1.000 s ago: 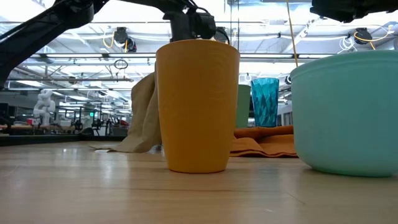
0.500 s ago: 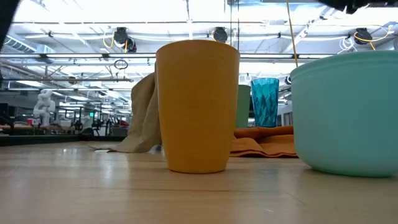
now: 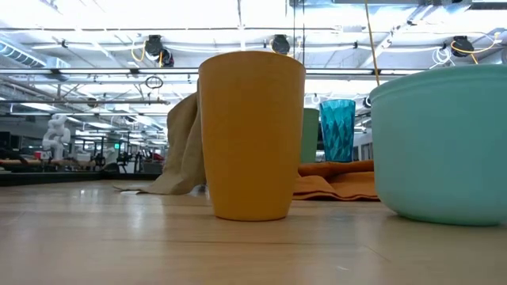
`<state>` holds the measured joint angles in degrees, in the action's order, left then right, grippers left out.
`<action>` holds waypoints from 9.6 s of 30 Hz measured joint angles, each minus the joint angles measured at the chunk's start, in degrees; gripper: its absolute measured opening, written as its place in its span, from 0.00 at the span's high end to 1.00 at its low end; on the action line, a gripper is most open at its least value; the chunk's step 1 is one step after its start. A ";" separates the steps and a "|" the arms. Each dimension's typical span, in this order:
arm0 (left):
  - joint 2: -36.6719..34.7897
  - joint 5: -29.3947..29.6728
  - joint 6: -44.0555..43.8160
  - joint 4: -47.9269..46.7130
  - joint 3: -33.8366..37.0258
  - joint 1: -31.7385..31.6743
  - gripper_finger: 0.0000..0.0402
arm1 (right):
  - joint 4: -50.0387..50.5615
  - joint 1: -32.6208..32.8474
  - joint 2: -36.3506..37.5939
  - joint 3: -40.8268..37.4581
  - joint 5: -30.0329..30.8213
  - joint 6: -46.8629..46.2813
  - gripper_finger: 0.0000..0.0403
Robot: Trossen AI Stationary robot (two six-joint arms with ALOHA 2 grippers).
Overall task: Stack small to large cups/mugs on shelf
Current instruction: Put the orange cup on the shelf
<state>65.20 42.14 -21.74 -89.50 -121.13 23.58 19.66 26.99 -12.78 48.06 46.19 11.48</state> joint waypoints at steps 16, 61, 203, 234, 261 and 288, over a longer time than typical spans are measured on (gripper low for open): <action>-48.92 -14.59 -17.35 10.80 59.15 -0.22 0.77 | 11.16 -0.08 -0.04 9.47 -4.05 -2.23 0.34; -58.89 -29.78 15.87 81.03 105.73 -4.27 0.77 | 31.29 -5.36 2.98 10.09 -10.15 -12.56 1.00; 34.86 -47.04 -11.20 46.16 35.54 -10.81 0.38 | -55.90 -8.51 -0.17 -44.53 -35.93 -5.84 0.46; 38.70 -51.33 -22.33 50.56 35.64 -9.19 0.38 | -53.01 -8.51 0.00 -44.53 -35.79 -2.65 0.45; 45.36 -54.15 -23.41 50.01 35.64 -7.87 0.38 | -52.37 -8.52 0.02 -44.53 -35.76 -1.73 0.46; 45.85 -58.59 -16.50 49.94 35.64 -10.38 0.91 | -52.37 -8.51 0.02 -44.53 -35.76 0.18 0.46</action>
<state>111.05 -16.45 -38.24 -39.57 -85.49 13.20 -32.71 18.48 -12.75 3.53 10.44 11.66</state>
